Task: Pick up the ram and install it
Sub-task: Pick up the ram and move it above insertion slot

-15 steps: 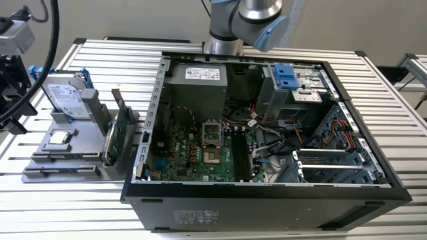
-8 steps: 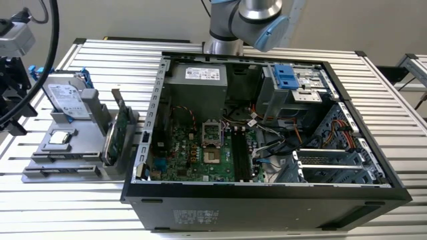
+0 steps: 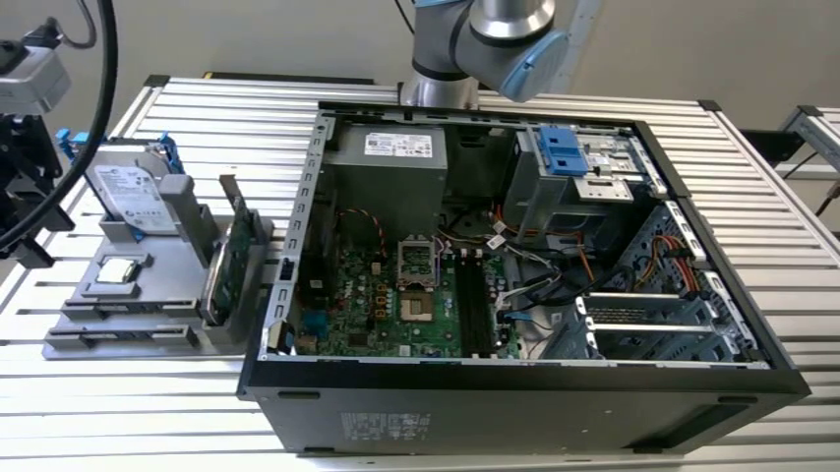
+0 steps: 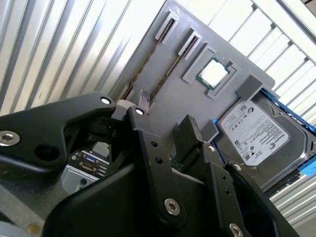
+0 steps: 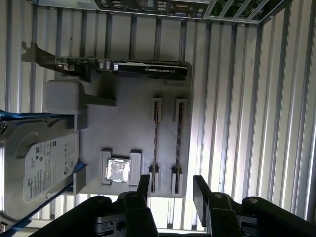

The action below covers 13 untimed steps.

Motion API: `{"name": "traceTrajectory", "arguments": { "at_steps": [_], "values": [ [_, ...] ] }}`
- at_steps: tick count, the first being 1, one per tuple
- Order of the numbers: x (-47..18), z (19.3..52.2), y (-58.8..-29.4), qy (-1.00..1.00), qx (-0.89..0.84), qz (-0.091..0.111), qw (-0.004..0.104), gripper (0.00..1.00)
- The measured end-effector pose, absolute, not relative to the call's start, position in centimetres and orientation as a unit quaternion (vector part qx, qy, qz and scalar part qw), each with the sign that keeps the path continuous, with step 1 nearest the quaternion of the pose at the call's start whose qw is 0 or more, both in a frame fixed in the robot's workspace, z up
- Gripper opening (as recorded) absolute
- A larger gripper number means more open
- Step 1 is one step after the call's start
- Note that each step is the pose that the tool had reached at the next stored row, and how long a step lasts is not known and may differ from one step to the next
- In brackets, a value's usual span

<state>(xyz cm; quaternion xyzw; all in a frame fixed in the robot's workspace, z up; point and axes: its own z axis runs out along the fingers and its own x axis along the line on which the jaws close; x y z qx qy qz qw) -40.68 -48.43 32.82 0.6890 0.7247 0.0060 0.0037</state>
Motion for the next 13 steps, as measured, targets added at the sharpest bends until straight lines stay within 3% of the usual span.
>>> {"name": "traceTrajectory", "arguments": {
  "at_steps": [13],
  "values": [
    [-40.68,32.52,-48.47,0.725,0.689,0.006,0.004,1.00]
  ]
}}
